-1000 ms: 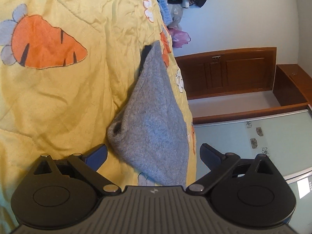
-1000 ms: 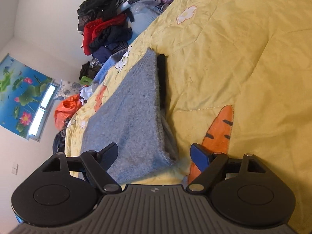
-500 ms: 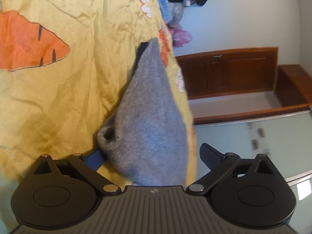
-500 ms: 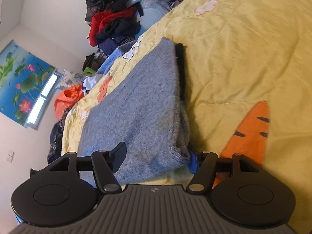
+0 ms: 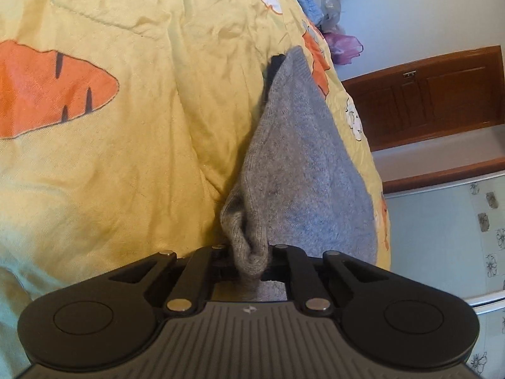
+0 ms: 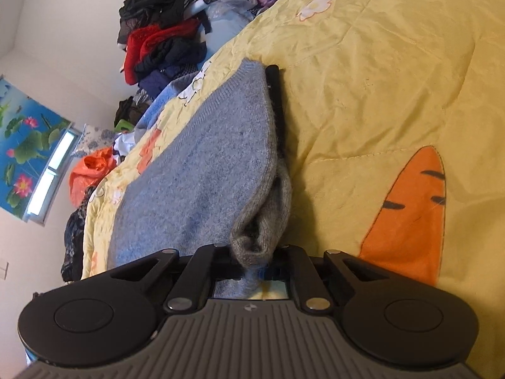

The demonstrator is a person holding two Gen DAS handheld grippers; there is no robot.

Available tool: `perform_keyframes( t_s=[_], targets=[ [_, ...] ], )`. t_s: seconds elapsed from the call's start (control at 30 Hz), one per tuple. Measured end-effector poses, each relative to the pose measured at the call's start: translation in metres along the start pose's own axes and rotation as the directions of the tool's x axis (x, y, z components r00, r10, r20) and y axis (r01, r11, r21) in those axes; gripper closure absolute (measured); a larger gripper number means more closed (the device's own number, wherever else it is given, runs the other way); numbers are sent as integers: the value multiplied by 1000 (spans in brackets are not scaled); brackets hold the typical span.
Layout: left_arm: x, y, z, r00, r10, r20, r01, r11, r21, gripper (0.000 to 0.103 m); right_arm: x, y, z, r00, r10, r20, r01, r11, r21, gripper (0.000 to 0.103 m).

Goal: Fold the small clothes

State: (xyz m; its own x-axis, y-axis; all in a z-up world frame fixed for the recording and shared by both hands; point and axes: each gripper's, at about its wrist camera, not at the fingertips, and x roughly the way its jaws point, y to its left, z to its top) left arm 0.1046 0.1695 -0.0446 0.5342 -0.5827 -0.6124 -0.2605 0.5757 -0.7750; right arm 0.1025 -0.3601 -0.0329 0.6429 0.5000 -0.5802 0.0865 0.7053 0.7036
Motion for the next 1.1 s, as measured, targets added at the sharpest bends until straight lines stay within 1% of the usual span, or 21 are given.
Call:
perform_keyframes(
  t_s=[0.13,0.2,0.33,0.47,0.6,0.7,0.87,0.93,1.1],
  targets=[
    [-6,3,-2,1000,-23,11,23,1000,18,98,-1,5,-1,1000,-22,11,22,1000,15,90],
    [-13,-1,-1,999,-37,21,36,999,26,98,-5,10,-1,999,-22,23,22,1000,2,91],
    [-28,-14,3,997,-72,37,70,996,48,98,-17,24,1,999,-8,50,9,1000,-17,91],
    [-42,-26,4,994,-92,53,88,993,76,98,-35,38,5,997,17,75,-14,999,-40,91],
    [-60,-33,1,993,-103,63,97,991,95,98,-54,51,6,995,37,94,-31,997,-73,91],
    [-75,-32,-4,992,-107,60,101,990,97,98,-67,54,0,994,50,94,-43,996,-76,91],
    [-104,-21,-23,994,-96,52,90,990,113,98,-92,56,-25,994,79,80,-72,993,-90,91],
    [-114,-12,-35,994,-98,45,93,990,105,98,-103,54,-41,994,87,70,-81,993,-89,91],
    [-135,14,-68,997,-78,28,75,992,98,98,-128,41,-84,994,95,49,-91,993,-79,91]
  ],
)
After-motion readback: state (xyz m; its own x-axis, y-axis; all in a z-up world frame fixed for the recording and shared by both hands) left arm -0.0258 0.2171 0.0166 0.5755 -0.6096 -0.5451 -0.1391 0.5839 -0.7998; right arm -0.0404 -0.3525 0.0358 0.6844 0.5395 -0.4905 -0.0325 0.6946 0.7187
